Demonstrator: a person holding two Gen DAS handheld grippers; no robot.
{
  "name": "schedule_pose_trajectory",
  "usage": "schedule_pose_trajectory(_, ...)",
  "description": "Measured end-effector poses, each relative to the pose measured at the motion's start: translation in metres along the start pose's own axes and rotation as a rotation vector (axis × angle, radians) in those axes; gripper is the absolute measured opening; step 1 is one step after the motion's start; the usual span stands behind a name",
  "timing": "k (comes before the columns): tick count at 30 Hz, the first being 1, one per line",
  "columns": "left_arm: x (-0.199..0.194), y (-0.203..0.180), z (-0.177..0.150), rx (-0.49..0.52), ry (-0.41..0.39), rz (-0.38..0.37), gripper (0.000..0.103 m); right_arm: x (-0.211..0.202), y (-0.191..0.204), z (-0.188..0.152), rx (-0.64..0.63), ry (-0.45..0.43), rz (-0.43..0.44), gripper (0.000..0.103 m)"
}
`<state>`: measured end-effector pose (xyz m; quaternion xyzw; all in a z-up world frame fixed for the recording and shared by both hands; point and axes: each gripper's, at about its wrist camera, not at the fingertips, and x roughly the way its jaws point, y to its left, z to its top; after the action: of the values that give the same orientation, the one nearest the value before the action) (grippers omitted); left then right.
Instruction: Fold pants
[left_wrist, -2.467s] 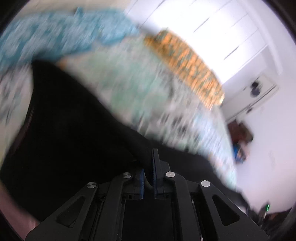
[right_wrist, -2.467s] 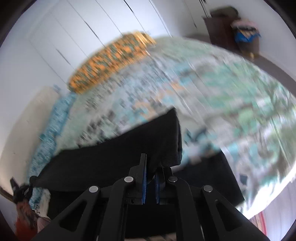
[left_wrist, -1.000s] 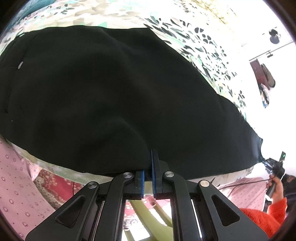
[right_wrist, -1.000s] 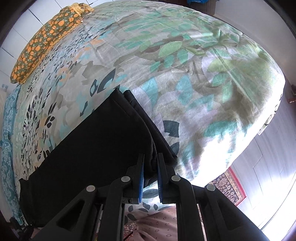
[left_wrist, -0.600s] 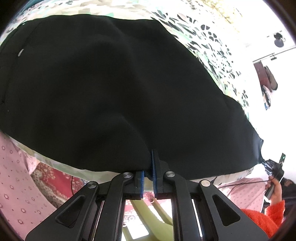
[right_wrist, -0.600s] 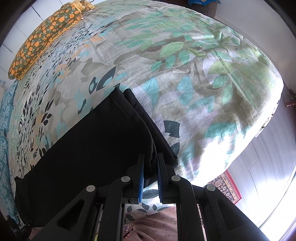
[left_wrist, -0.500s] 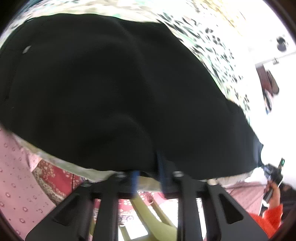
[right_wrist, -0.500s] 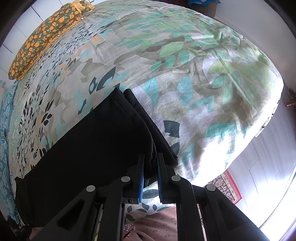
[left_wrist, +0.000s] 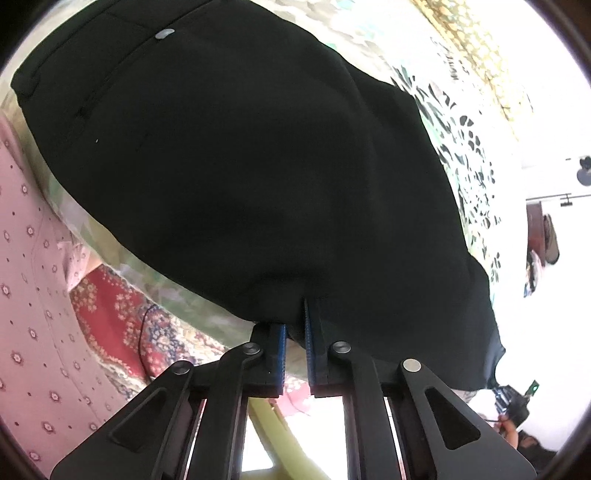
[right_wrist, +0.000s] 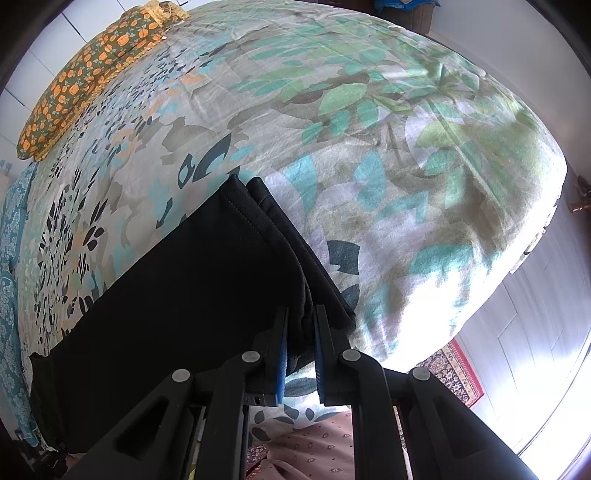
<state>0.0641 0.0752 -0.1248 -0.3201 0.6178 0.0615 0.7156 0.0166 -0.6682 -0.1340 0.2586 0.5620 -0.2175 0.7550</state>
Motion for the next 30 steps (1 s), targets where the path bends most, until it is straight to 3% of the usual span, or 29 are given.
schedule_pose_trajectory(7, 0.0, -0.01, -0.007, 0.058, 0.004, 0.115, 0.019, 0.0, 0.002, 0.0, -0.006, 0.002, -0.012, 0.013)
schedule_pose_trajectory(8, -0.003, -0.01, -0.008, 0.058, 0.008, 0.141, 0.026, -0.001, 0.001, -0.001, -0.003, 0.001, -0.013, 0.013)
schedule_pose_trajectory(9, -0.003, -0.01, -0.009, 0.055, 0.014, 0.171, 0.043, -0.001, 0.002, 0.0, -0.004, 0.002, -0.008, 0.017)
schedule_pose_trajectory(11, -0.008, -0.008, -0.011, 0.041, 0.028, 0.231, 0.057, -0.003, 0.0, 0.001, -0.002, 0.017, 0.039, 0.03)
schedule_pose_trajectory(13, -0.019, -0.008, -0.013, 0.053, 0.039, 0.202, 0.057, -0.01, -0.006, 0.001, 0.016, 0.006, 0.094, 0.051)
schedule_pose_trajectory(14, -0.026, -0.011, -0.015, 0.073, 0.034, 0.203, 0.057, -0.018, -0.01, 0.001, 0.022, -0.013, 0.091, 0.054)
schedule_pose_trajectory(18, -0.055, -0.028, -0.023, 0.168, -0.048, 0.228, 0.057, -0.05, -0.023, 0.003, 0.024, -0.136, 0.07, 0.054)
schedule_pose_trajectory(21, -0.066, -0.055, -0.017, 0.26, -0.142, 0.204, 0.062, -0.061, -0.015, 0.009, -0.034, -0.185, 0.068, 0.054)
schedule_pose_trajectory(26, -0.042, -0.104, 0.003, 0.431, -0.244, 0.158, 0.063, -0.036, -0.002, 0.039, -0.083, -0.11, 0.124, 0.054)
schedule_pose_trajectory(30, -0.007, -0.12, 0.001, 0.552, -0.253, 0.203, 0.063, -0.002, -0.008, 0.053, -0.065, -0.009, 0.24, 0.054)
